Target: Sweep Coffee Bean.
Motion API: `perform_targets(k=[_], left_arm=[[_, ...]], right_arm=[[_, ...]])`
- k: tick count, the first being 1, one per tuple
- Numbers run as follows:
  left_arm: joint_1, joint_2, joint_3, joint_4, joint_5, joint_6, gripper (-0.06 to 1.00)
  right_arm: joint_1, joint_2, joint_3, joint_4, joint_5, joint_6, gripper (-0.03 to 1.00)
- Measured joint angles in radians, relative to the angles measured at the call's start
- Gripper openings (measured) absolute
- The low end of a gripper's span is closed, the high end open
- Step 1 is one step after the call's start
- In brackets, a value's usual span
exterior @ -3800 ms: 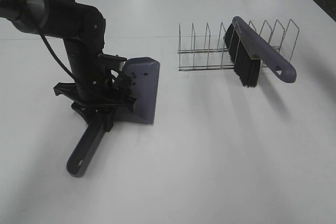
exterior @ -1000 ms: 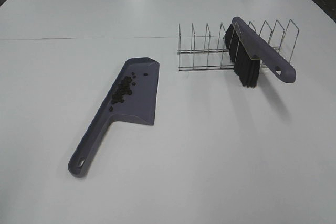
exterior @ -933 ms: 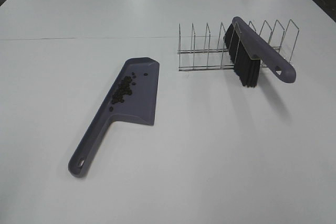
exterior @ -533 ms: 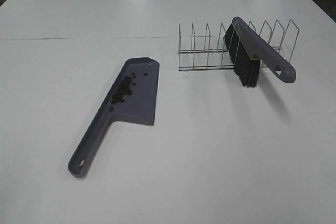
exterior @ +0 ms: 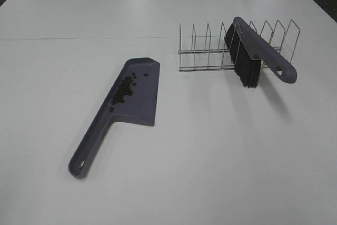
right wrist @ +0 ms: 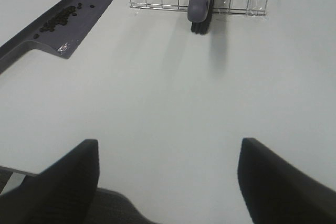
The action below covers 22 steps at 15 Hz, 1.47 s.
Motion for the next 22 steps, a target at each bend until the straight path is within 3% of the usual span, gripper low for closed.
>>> perform_targets(k=[4,7,22], left_arm=[[0.001,0.0,0.0,-0.013,0.0,0.003,0.61],[0.088,0.0,0.0,-0.018,-0.001,0.003,0.61],[0.09,0.0,0.0,-0.018,-0.001,0.003,0.61]], right_arm=[[0.0,0.0,0.0,-0.003,0.0,-0.001,0.65],[0.0,0.0,0.0,-0.008,-0.001,-0.002,0.65],[0.0,0.0,0.0,-0.008,-0.001,-0.003,0.65]])
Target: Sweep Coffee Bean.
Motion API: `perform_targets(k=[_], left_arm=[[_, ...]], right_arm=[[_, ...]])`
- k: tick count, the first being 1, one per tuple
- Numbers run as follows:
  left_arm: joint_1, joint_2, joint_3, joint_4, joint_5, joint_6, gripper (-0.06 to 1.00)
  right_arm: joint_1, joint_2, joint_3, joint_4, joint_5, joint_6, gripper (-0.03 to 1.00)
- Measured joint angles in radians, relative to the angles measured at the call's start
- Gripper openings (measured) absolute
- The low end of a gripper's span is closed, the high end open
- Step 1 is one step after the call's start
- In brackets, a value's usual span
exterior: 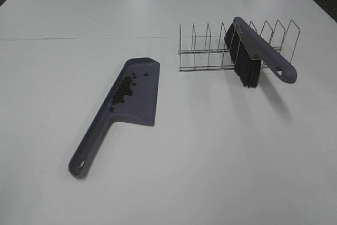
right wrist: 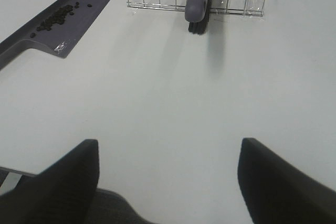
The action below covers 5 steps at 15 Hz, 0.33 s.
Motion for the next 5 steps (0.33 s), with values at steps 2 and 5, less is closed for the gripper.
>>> perform_targets(k=[2,5], left_arm=[[0.0,0.0,0.0,0.0,0.0,0.0,0.61],[0.0,0.0,0.0,0.0,0.0,0.0,0.61]], right_arm=[[0.0,0.0,0.0,0.0,0.0,0.0,0.65],[0.0,0.0,0.0,0.0,0.0,0.0,0.65]])
